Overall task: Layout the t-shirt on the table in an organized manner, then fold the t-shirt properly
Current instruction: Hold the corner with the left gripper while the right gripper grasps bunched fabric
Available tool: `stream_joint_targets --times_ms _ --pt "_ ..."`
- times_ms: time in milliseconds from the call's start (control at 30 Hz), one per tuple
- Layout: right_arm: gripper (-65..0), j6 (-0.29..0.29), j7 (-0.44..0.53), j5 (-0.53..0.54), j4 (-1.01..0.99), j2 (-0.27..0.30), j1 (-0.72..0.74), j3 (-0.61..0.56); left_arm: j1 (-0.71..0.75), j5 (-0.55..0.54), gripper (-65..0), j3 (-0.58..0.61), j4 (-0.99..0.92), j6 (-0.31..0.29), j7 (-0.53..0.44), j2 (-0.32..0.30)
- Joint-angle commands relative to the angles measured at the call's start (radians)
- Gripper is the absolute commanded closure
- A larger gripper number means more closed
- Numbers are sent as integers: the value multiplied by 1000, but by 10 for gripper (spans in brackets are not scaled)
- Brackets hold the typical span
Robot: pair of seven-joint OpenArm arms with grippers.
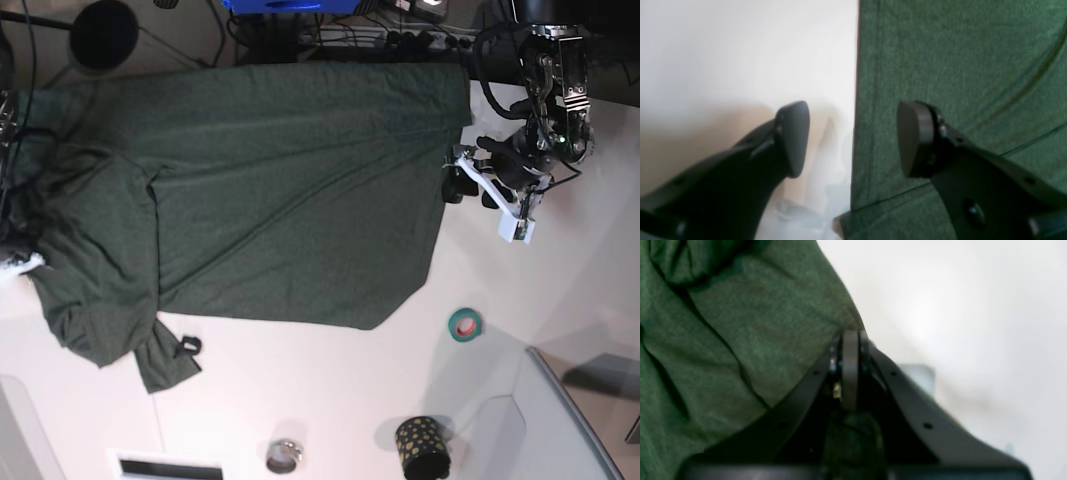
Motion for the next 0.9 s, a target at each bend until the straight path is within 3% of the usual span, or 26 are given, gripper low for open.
stream_joint_targets --times_ms 0,267,567,733,867 --pt "-2 2 28 9 42 27 17 3 -8 -9 -397 -4 18 0 -17 -9" --pt "-2 8 -32 9 109 25 -3 8 -8 -9 -397 -4 19 0 -17 -8" --pt "-2 14 -37 9 109 24 -6 8 -9 -9 -397 -4 21 0 -16 -8" --pt "0 80 -37 10 109 24 -6 11 -9 -9 -397 -4 21 0 -16 -8" --pt "0 83 -37 12 126 24 -29 11 -9 -9 -397 -4 21 0 -16 -8"
